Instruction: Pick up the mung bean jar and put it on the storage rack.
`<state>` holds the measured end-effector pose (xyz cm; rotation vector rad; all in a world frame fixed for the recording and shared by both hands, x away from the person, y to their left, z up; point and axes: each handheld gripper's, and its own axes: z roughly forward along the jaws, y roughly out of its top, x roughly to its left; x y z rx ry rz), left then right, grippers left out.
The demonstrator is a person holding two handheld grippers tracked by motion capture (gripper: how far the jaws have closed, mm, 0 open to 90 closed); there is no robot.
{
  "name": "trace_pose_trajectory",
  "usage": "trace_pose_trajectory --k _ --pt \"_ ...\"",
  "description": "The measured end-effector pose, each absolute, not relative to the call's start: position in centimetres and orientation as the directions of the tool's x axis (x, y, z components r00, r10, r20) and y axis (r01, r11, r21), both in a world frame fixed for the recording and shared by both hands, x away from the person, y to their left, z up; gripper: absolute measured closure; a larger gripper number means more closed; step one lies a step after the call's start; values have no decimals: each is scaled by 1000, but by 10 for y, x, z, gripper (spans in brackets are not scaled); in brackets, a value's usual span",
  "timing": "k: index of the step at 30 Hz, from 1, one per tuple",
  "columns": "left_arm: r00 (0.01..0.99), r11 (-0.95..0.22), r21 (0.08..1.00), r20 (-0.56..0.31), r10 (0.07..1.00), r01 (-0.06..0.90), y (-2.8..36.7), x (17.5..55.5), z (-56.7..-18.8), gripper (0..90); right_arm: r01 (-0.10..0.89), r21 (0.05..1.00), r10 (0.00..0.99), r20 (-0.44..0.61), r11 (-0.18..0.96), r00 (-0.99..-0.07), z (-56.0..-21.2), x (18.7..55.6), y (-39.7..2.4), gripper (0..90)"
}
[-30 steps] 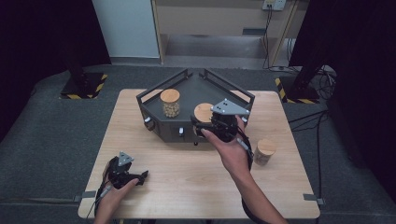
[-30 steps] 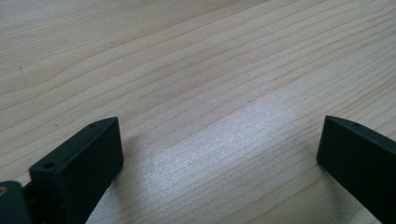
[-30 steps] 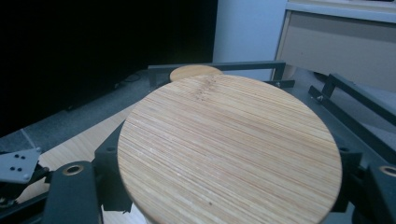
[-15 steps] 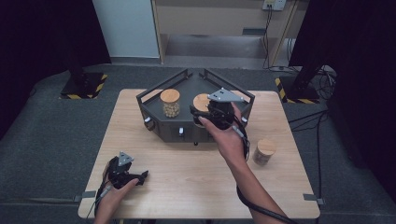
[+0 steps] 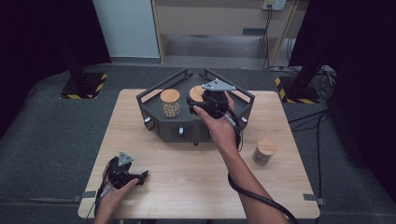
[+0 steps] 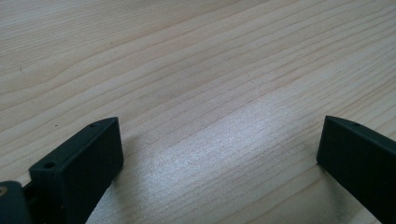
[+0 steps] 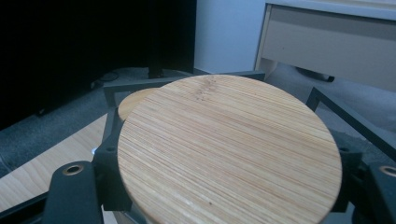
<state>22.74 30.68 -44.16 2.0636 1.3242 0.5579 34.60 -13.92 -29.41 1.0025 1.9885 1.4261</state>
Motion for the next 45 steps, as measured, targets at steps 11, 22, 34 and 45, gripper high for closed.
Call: trace_pose_trajectory --k 11,22,34,45 --pt "409 -307 694 20 912 652 307 227 -442 0 305 935 804 38 180 -593 -305 366 -132 254" --pt "409 -307 694 19 912 652 307 227 -442 0 315 934 816 45 171 -577 -313 377 -127 254" --pt "408 -307 694 20 913 652 307 227 -442 0 337 923 825 37 188 -563 -321 387 -122 254" --pt "409 -307 694 20 912 652 307 227 -442 0 355 915 830 42 191 -556 -327 392 -115 254"
